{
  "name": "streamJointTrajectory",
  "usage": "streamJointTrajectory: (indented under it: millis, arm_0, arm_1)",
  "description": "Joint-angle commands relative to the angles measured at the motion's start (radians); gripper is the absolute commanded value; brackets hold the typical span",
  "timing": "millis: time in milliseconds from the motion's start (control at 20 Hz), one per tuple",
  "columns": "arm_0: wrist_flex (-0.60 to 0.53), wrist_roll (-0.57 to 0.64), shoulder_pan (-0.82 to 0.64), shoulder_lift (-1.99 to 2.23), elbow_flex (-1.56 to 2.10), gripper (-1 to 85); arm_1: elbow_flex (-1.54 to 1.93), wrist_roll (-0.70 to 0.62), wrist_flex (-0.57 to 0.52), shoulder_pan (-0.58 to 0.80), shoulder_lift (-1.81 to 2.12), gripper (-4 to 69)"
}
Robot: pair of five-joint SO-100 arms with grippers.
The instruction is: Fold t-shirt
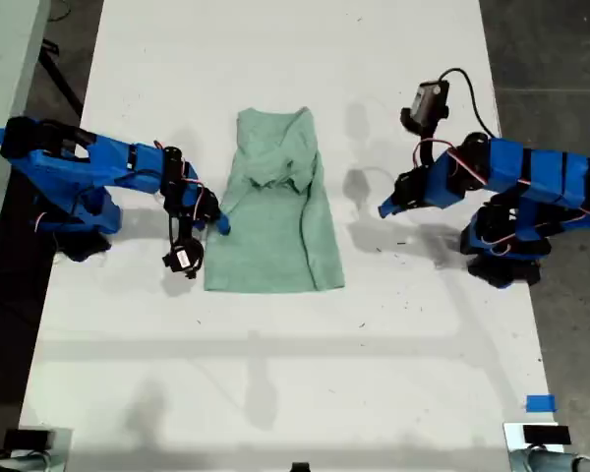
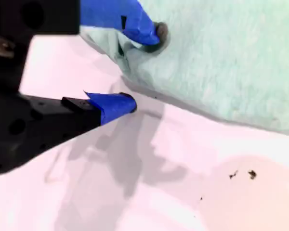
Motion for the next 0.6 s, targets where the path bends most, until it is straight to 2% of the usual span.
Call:
streamJointTrajectory:
  millis: [0, 50, 200, 300, 450, 550]
  arm_0:
    - [-0.009, -0.018, -0.017, -0.003, -0.011, 4.3]
    - [-0.011, -0.018, -0.015, 0.002, -0.012, 0.1]
    - [0.009, -0.02, 0.006, 0.064, -0.023, 0.0]
    - [0.078, -0.023, -0.002, 0.144, -0.031, 0.0]
    - [0.241, -0.032, -0.057, 0.252, -0.046, 0.0]
    - [0.258, -0.032, -0.072, 0.295, -0.046, 0.0]
  arm_1:
    - [0.003, 0.009, -0.037, -0.011, 0.051, 9.3]
    - [0.011, 0.009, -0.038, -0.009, 0.06, 9.2]
    - [0.018, 0.006, -0.038, -0.006, 0.067, 9.1]
    - [0.025, 0.006, -0.038, -0.006, 0.071, 8.9]
    - [0.031, 0.005, -0.038, -0.003, 0.083, 8.7]
    - [0.037, 0.003, -0.04, 0.0, 0.089, 8.4]
